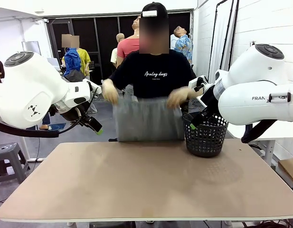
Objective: Fold the training pants.
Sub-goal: Grab both ends of the Training pants handed by a person.
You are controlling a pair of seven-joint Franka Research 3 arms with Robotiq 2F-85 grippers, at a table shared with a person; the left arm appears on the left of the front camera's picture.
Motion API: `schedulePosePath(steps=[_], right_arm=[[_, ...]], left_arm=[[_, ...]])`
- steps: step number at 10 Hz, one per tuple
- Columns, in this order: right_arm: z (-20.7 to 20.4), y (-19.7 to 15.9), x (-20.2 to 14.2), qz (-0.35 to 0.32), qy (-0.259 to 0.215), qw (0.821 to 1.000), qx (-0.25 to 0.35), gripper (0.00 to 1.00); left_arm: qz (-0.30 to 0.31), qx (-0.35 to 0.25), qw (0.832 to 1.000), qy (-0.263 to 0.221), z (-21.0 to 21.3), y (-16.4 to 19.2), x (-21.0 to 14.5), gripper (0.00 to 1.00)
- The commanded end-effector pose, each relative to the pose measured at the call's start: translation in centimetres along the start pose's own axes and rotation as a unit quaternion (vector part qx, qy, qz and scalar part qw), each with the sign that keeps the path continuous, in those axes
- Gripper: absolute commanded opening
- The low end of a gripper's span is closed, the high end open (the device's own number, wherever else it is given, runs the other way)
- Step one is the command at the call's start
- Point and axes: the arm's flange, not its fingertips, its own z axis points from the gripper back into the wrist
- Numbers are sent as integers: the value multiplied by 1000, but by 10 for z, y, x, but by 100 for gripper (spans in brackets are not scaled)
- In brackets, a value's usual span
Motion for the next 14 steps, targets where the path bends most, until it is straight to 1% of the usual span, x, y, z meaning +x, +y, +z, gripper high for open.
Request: schedulePosePath(steps=[1,14], right_arm=[[0,0,0,1,-1,1000,6,100],[0,0,0,1,-1,1000,6,100]], left_arm=[[-3,-2,1000,0,0,1,0,100],[-3,-2,1000,0,0,1,0,100]])
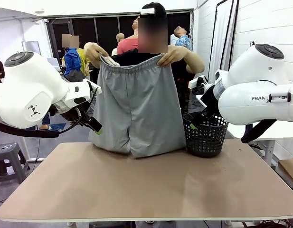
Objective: Fold the training pants.
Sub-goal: Grab both ends of the Training pants handed by a person.
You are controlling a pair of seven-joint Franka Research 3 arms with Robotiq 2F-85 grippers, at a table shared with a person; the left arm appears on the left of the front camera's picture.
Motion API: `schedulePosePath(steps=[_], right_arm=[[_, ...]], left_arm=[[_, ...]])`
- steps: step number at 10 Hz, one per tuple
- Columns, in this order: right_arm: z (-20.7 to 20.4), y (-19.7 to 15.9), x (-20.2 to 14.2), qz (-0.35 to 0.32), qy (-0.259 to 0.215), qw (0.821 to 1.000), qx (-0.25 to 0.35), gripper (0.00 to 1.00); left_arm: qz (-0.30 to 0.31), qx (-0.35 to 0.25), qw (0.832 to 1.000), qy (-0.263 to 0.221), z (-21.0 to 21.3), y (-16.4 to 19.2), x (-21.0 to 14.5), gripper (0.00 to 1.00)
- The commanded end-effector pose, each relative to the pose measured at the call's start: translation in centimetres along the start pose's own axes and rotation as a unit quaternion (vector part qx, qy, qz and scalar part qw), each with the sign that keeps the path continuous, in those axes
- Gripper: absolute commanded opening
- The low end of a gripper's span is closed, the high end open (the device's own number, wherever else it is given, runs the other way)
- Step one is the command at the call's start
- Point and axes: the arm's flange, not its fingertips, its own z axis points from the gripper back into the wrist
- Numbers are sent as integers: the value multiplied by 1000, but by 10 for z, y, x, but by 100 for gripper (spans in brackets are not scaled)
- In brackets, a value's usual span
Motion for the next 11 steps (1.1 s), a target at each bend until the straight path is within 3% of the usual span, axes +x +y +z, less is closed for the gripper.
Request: schedulePosePath(steps=[1,11], right_arm=[[0,0,0,1,-1,1000,6,100],[0,0,0,1,-1,1000,6,100]], left_arm=[[-3,-2,1000,0,0,1,0,100],[-3,-2,1000,0,0,1,0,100]])
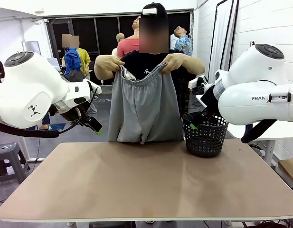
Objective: Fold the training pants.
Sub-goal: Grab both ends of the Training pants handed by a person.
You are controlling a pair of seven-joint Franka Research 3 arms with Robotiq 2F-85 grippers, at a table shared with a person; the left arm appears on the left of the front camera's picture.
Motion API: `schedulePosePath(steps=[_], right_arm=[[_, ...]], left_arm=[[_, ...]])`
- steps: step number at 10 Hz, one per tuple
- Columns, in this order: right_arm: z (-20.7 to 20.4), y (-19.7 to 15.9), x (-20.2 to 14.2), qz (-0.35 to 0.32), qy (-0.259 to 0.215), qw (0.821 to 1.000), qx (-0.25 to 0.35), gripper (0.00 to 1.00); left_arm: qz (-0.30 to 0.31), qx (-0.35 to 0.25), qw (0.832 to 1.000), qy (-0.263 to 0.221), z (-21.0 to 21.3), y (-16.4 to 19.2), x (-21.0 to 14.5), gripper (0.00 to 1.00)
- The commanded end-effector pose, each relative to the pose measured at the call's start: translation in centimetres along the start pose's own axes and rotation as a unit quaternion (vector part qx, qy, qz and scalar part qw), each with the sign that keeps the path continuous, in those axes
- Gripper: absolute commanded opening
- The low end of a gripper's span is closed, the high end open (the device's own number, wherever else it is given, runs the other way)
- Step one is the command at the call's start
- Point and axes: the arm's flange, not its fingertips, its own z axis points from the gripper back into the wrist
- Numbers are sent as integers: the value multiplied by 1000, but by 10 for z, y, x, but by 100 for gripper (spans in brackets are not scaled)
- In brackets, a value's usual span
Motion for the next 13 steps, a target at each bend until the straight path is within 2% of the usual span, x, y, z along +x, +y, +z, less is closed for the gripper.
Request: schedulePosePath(steps=[1,13], right_arm=[[0,0,0,1,-1,1000,6,100],[0,0,0,1,-1,1000,6,100]], left_arm=[[-3,-2,1000,0,0,1,0,100],[-3,-2,1000,0,0,1,0,100]])
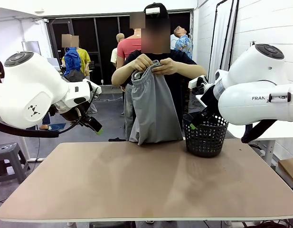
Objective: Fold the training pants.
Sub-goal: Grab both ends of the Training pants handed by a person.
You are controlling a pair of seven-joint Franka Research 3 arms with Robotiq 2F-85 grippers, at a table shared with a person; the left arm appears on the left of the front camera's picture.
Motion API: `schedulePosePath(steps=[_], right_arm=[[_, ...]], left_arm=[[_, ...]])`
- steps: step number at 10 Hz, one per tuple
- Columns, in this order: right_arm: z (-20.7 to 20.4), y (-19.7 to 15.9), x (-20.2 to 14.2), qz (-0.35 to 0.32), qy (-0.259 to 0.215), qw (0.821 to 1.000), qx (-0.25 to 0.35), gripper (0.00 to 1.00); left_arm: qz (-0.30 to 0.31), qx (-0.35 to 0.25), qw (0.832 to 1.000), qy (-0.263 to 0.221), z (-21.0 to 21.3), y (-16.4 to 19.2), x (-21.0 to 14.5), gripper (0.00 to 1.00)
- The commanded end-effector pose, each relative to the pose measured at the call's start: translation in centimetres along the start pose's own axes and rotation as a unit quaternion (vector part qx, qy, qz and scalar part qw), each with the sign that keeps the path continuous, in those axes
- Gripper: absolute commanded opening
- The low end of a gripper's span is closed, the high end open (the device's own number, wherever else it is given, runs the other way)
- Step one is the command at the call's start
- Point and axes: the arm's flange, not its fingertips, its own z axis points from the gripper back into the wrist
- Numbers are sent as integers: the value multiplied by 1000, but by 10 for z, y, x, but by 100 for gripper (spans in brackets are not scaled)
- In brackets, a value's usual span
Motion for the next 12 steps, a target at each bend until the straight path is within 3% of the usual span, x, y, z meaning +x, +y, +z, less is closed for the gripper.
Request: schedulePosePath(steps=[1,12], right_arm=[[0,0,0,1,-1,1000,6,100],[0,0,0,1,-1,1000,6,100]], left_arm=[[-3,-2,1000,0,0,1,0,100],[-3,-2,1000,0,0,1,0,100]])
